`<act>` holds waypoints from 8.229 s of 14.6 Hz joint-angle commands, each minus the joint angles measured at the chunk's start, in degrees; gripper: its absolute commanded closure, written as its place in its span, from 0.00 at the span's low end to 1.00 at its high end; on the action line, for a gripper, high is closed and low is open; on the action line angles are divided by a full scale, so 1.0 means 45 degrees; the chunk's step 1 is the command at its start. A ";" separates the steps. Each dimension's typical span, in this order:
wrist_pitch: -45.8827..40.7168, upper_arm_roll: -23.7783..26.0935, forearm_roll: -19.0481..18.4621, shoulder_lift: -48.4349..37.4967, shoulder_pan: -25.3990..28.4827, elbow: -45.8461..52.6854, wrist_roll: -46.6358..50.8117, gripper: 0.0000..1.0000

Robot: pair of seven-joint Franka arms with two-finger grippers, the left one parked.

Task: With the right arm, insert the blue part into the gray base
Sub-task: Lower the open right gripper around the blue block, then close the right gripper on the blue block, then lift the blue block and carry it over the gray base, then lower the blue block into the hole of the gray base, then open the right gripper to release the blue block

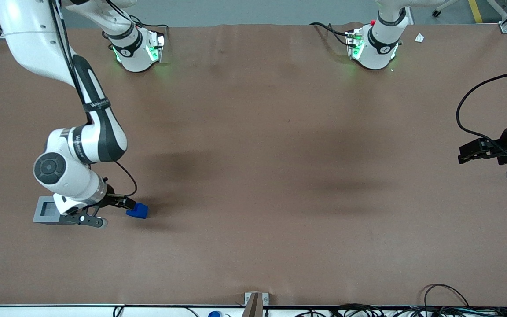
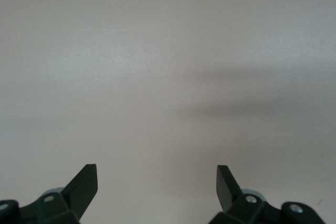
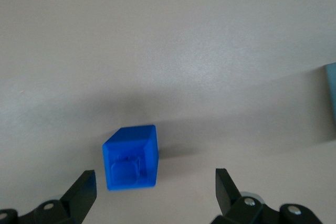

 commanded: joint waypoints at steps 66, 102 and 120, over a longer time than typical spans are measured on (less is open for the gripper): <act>-0.3164 -0.0100 -0.0199 0.0560 -0.4701 0.3154 -0.7148 0.99; -0.2869 -0.0003 0.0016 0.0853 -0.4741 0.3056 -0.7870 1.00; -0.2459 -0.0003 0.0133 0.1165 -0.4956 0.3037 -0.7851 1.00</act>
